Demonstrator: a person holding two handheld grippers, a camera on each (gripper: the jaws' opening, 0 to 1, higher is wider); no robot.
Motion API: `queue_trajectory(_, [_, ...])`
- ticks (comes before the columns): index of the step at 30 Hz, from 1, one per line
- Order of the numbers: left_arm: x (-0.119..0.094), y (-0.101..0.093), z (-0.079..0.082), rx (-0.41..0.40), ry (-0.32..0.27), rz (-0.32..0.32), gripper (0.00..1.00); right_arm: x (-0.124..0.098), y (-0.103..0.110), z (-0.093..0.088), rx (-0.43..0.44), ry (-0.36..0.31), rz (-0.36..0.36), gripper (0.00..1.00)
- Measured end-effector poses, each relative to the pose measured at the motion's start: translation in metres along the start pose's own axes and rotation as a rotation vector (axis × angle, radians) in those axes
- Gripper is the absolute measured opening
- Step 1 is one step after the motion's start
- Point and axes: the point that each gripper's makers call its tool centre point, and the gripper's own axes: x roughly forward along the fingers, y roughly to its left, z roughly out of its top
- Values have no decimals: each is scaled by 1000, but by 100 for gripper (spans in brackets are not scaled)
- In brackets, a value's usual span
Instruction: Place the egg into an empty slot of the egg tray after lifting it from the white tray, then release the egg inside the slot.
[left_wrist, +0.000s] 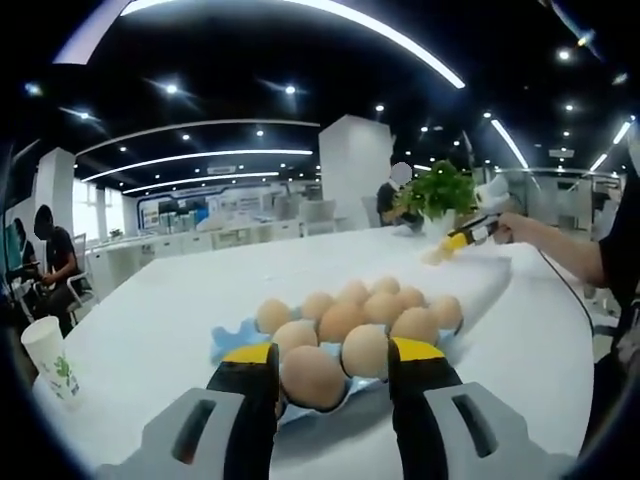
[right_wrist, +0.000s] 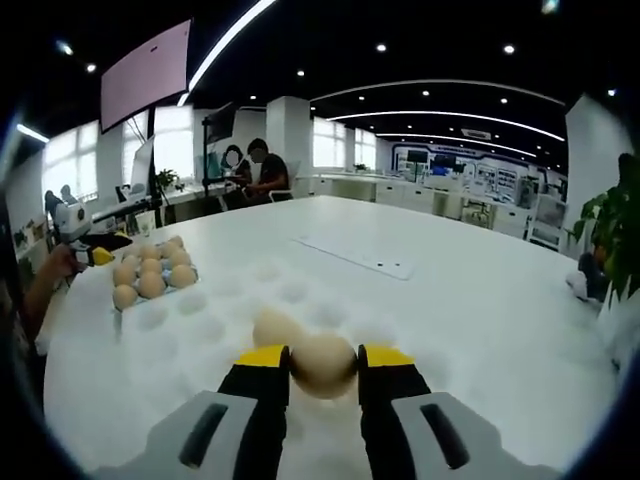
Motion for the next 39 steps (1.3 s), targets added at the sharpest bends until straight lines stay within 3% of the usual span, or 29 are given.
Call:
queue_trajectory(9, [1,-2,0,-3,-3,-6,45,-4,18,14,-25,-31,16,28])
queue_trajectory(21, [1,-5,5,10,-22,-5,44,2,58,26,-57,-60,84,28])
queue_trajectory(39, [11,-22,8,87,-24,-22,44,9,102,38,-55,-93,178,28])
